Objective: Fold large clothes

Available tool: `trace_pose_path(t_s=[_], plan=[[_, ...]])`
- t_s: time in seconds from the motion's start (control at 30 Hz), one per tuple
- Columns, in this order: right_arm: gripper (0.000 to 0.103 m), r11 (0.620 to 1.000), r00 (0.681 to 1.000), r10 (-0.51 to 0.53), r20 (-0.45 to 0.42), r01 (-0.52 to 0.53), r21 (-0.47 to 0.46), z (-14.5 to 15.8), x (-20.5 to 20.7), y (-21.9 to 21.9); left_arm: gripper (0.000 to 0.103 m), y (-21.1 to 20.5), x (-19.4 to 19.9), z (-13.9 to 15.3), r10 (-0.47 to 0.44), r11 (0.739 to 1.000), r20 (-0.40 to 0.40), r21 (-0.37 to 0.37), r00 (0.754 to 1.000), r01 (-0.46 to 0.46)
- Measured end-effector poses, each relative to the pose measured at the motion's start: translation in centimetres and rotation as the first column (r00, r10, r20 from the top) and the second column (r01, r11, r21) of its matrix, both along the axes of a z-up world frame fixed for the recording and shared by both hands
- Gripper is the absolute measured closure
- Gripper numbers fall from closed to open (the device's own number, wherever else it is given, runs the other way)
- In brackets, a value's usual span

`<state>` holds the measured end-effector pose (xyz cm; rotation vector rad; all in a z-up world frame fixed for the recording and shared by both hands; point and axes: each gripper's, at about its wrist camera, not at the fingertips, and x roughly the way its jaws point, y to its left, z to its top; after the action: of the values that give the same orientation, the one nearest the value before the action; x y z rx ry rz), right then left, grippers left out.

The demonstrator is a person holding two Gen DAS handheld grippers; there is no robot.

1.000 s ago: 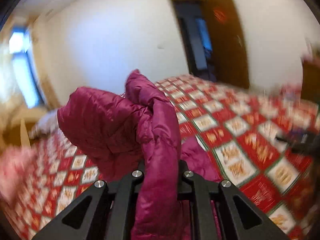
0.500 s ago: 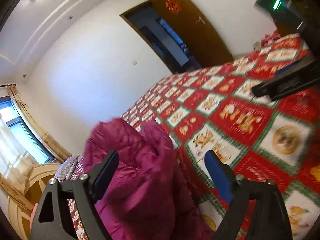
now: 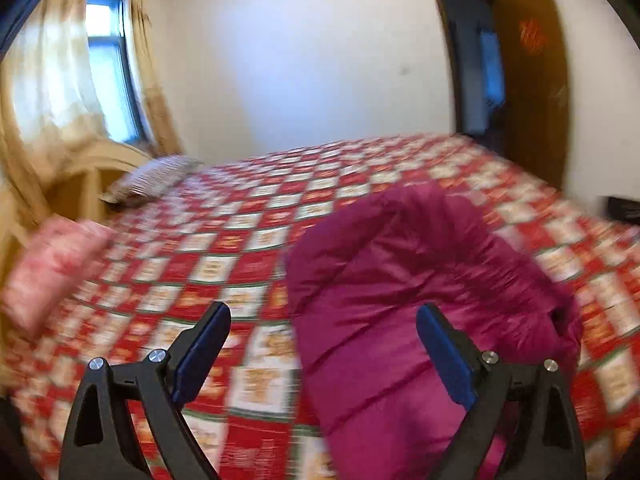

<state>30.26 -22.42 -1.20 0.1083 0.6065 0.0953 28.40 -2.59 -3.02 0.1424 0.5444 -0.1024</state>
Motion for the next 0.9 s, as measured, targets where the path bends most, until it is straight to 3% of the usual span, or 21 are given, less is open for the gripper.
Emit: trace_pose_path(t_s=[0.03,0.1,0.17,0.27,0.37,0.43,0.5,0.57,0.63,0.73,0.9], plan=[[0.033,1.000,1.000,0.007,0.009,-0.007,-0.001,0.7,0.4,1.1,0.009,-0.3,-0.6,0.1,-0.057,0.998,-0.011,-0.038,0.998,0.056],[0.033,1.000,1.000,0.007,0.024,-0.007,-0.009,1.3,1.1,2.4,0.009,-1.1,-1.8,0.4,-0.087,0.996,0.031,0.000,0.996,0.087],[0.036,1.000,1.000,0.013,0.014,-0.013,-0.022,1.4,2.3,3.8,0.006,-1.3,-1.7,-0.2,-0.044,0.996,0.077,0.083,0.996,0.037],[0.037,1.000,1.000,0.007,-0.007,-0.007,-0.003,1.6,3.9,5.8,0.006,1.6,1.7,-1.7,0.100,0.993,0.037,0.060,0.994,-0.102],[0.037,1.000,0.999,-0.015,-0.033,0.016,0.023,1.9,5.0,8.5,0.006,5.3,6.3,-3.4,0.291,0.955,0.003,0.050,0.957,-0.291],[0.037,0.999,0.997,-0.007,-0.076,0.011,0.043,1.5,6.2,10.6,0.006,7.8,8.8,-4.9,0.394,0.919,-0.047,0.050,0.918,-0.392],[0.037,1.000,0.995,-0.008,-0.103,0.009,0.009,0.8,7.3,12.6,0.006,9.4,10.4,-6.3,0.420,0.904,-0.142,-0.018,0.896,-0.426],[0.040,1.000,0.989,-0.013,-0.148,0.010,-0.023,-0.7,8.7,13.8,0.006,9.7,11.0,-7.2,0.388,0.901,-0.205,-0.122,0.898,-0.417],[0.041,0.997,0.983,-0.046,-0.176,0.036,-0.063,-2.4,9.7,13.9,0.006,8.6,11.0,-7.6,0.359,0.909,-0.198,-0.150,0.912,-0.390],[0.041,0.989,0.970,-0.117,-0.214,0.095,-0.110,-5.8,10.2,11.4,0.006,6.4,11.4,-7.5,0.318,0.925,-0.165,-0.160,0.934,-0.344],[0.041,0.983,0.950,-0.175,-0.259,0.153,-0.102,-9.2,9.2,7.1,0.006,2.2,13.1,-6.7,0.222,0.959,-0.144,-0.144,0.964,-0.242]])
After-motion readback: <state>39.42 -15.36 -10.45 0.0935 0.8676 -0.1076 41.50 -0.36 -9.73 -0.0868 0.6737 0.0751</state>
